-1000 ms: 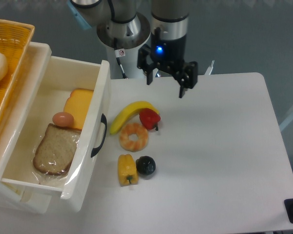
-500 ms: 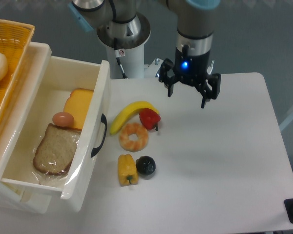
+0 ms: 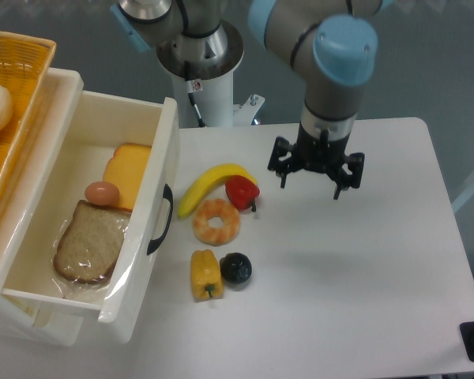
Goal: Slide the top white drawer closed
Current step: 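Lower the gripper beside the donut toward the drawer's front panel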
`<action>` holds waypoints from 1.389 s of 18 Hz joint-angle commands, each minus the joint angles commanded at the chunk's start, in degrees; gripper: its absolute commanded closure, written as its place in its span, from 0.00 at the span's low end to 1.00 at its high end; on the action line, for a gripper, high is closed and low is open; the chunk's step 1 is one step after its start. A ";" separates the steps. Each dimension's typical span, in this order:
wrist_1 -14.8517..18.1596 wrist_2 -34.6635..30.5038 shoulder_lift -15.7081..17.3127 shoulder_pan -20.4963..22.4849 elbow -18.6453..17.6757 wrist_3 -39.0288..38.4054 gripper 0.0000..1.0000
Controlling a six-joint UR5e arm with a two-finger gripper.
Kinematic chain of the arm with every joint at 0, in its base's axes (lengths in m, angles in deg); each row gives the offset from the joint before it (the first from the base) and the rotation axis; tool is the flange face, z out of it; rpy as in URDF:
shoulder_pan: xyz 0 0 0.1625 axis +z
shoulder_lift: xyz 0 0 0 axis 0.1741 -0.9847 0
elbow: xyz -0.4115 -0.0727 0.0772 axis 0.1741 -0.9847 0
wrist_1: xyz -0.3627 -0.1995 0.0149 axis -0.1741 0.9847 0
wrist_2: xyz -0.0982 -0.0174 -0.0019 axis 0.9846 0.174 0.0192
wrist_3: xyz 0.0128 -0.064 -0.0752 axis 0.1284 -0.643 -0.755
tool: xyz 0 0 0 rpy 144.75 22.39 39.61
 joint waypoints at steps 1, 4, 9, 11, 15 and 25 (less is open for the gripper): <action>-0.18 0.35 -0.53 -0.18 0.00 -0.97 0.00; -0.26 1.41 -2.98 -1.23 0.26 -3.35 0.00; -0.18 4.03 -6.15 -3.07 0.44 -4.85 0.00; -0.26 4.66 -6.77 -4.04 0.00 -4.76 0.00; -0.18 6.41 -7.65 -6.06 0.61 -4.76 0.00; -0.09 10.63 -8.44 -8.97 -0.17 -5.11 0.00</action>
